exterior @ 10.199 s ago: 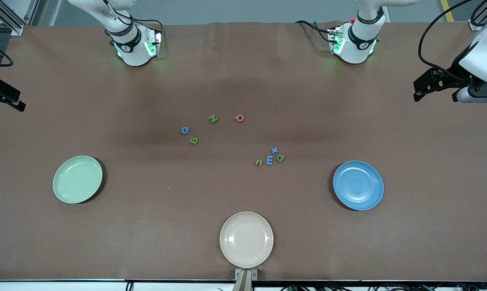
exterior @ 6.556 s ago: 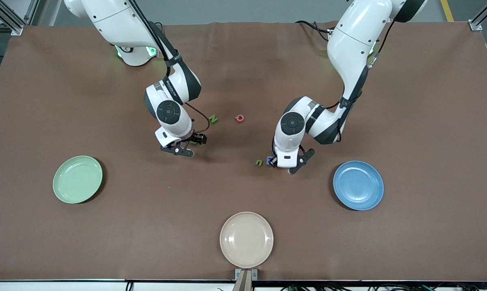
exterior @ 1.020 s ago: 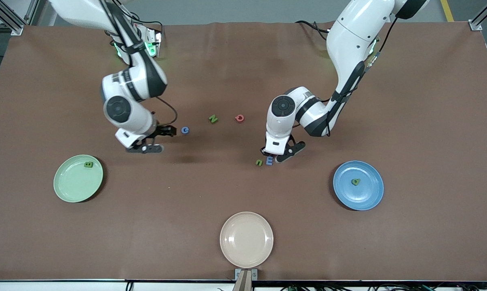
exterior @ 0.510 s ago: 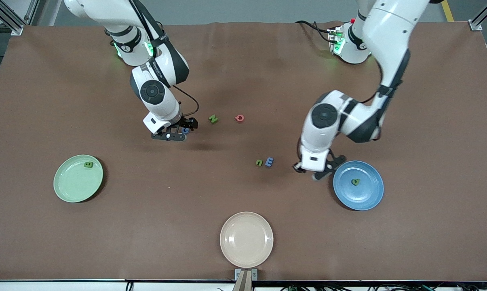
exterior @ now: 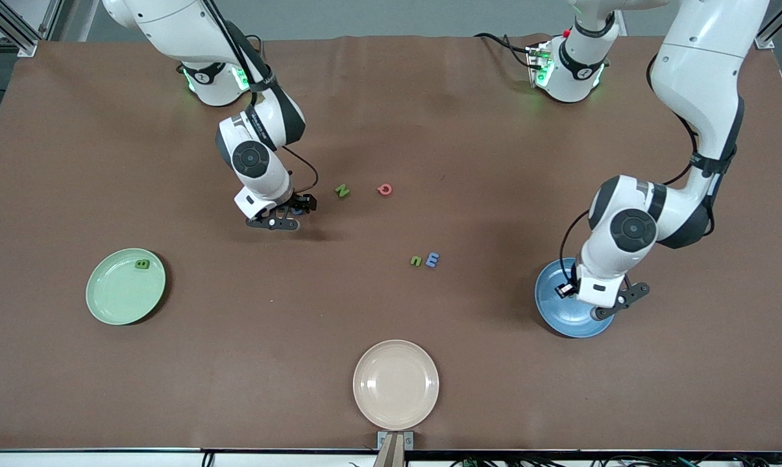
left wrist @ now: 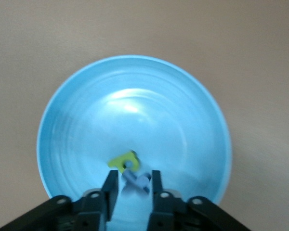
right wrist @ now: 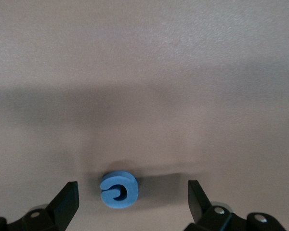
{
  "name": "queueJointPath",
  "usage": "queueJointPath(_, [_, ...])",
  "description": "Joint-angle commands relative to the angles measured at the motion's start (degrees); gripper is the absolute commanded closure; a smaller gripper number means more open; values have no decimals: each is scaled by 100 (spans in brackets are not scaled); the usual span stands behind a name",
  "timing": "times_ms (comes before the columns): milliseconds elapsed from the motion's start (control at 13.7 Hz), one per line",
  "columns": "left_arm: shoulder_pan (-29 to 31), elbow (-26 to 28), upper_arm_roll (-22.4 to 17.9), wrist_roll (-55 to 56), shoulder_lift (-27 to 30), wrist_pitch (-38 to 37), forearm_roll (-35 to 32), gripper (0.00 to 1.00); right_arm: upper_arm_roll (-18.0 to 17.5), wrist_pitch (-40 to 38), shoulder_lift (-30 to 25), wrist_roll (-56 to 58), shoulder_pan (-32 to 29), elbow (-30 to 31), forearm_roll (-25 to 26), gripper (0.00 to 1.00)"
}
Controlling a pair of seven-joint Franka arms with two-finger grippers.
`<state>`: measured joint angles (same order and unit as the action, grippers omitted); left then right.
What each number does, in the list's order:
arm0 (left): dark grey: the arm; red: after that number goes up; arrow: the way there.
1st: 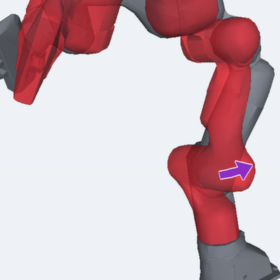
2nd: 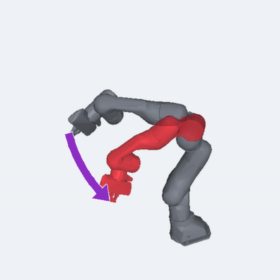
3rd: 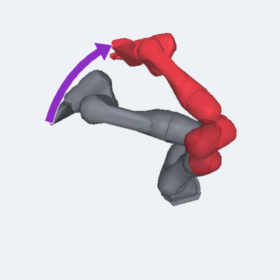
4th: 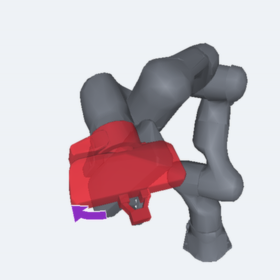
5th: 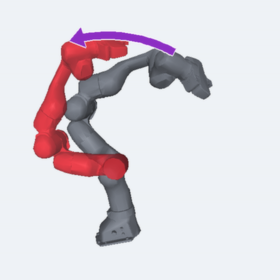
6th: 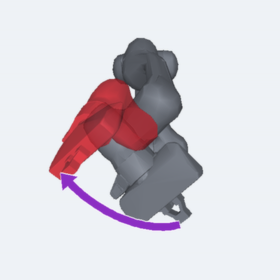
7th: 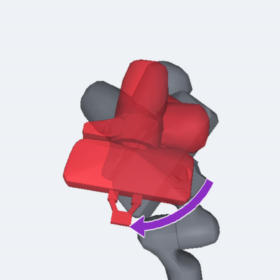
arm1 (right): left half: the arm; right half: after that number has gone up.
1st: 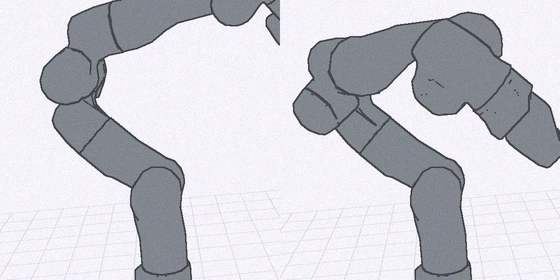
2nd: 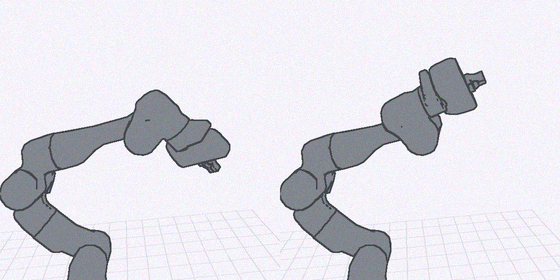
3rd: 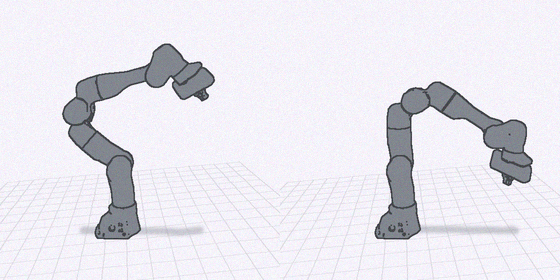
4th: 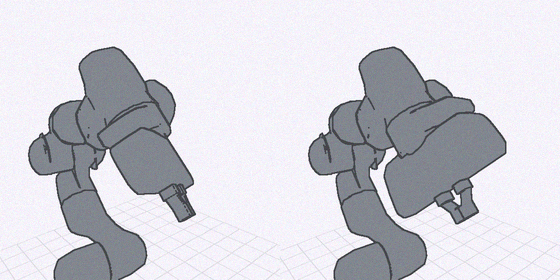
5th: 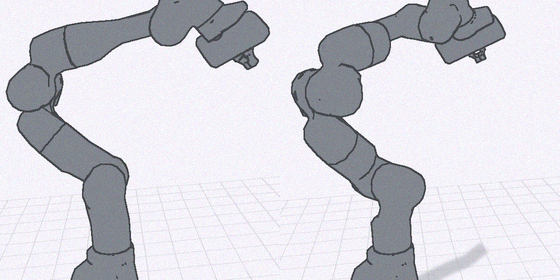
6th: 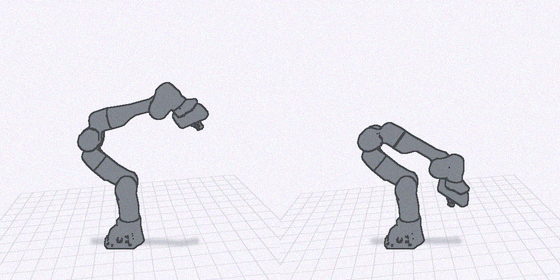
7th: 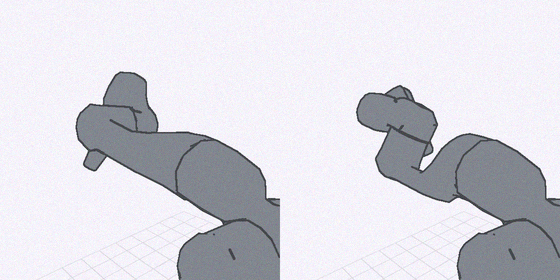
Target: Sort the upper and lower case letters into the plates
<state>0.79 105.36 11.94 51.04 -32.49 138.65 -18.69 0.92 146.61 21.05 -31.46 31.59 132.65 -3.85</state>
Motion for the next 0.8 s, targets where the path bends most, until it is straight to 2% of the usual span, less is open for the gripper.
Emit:
queueJointPath(0, [-26, -7, 80, 63, 6, 40, -74, 0, -12, 113, 30, -26, 58, 68, -89, 2])
queueJointPath(146, [-157, -7, 298, 352, 94, -30, 5, 0, -21, 105, 30, -44, 75, 68, -98, 7])
queueJointPath(437, [-350, -86, 932, 1871, 7, -31, -12, 0, -21, 87, 30, -53, 164, 68, -98, 20])
queueJointPath(728, [-1061, -401, 932, 3075, -406, 13, -30, 0, -21, 61, 30, -53, 164, 68, -98, 39])
